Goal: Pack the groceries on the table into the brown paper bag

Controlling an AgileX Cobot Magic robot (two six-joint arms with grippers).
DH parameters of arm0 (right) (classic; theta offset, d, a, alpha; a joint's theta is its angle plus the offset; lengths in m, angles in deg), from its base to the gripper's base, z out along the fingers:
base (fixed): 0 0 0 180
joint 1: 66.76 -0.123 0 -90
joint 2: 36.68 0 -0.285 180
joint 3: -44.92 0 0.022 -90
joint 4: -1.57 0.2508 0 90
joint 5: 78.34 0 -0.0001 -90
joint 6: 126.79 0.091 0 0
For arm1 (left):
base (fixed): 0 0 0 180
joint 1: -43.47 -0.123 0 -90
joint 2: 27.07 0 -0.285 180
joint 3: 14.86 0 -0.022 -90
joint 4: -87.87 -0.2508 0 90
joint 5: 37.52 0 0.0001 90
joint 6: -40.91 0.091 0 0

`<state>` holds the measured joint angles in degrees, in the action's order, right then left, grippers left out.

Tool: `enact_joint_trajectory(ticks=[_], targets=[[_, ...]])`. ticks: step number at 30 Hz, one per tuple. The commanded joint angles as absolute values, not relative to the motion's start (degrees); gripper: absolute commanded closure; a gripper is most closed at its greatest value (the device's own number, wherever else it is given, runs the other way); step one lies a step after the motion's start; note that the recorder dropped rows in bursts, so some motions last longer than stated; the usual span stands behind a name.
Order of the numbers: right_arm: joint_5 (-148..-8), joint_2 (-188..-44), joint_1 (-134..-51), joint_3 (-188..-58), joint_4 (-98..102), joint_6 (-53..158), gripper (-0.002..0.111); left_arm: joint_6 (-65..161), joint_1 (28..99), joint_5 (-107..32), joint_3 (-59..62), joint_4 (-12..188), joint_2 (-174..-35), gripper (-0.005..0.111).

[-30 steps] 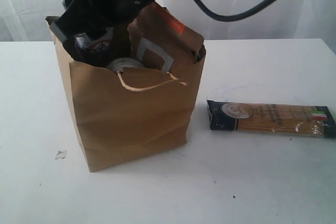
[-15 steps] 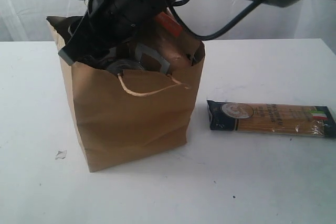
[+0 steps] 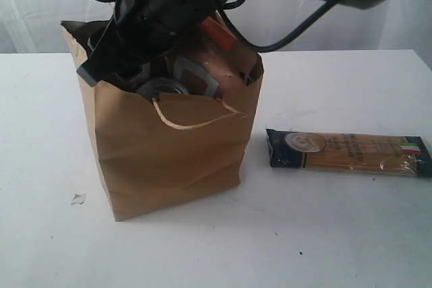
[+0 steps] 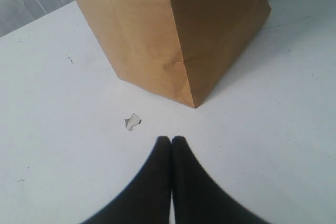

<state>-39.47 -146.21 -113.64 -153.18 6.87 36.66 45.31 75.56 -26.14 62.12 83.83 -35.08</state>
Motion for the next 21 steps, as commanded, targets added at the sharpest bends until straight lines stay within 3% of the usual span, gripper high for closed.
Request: enact_joint_trajectory(ticks=[1,6,21], targets=[[-41.6,-146.0,-113.5,-153.6,6.9,37.0,0.05,45.2,75.6,-26.1,62.4,84.1,-34.9,0.106],[-40.5,-146.0,-113.5,-155.3,6.5,37.0,0.043,45.2,75.6,-26.1,62.4,84.1,-34.9,0.106],[-35.9,-142.2,-113.5,-156.4,5.9,37.0,0.042,45.2,75.6,-26.1,62.4,84.1,-34.9,0.106]])
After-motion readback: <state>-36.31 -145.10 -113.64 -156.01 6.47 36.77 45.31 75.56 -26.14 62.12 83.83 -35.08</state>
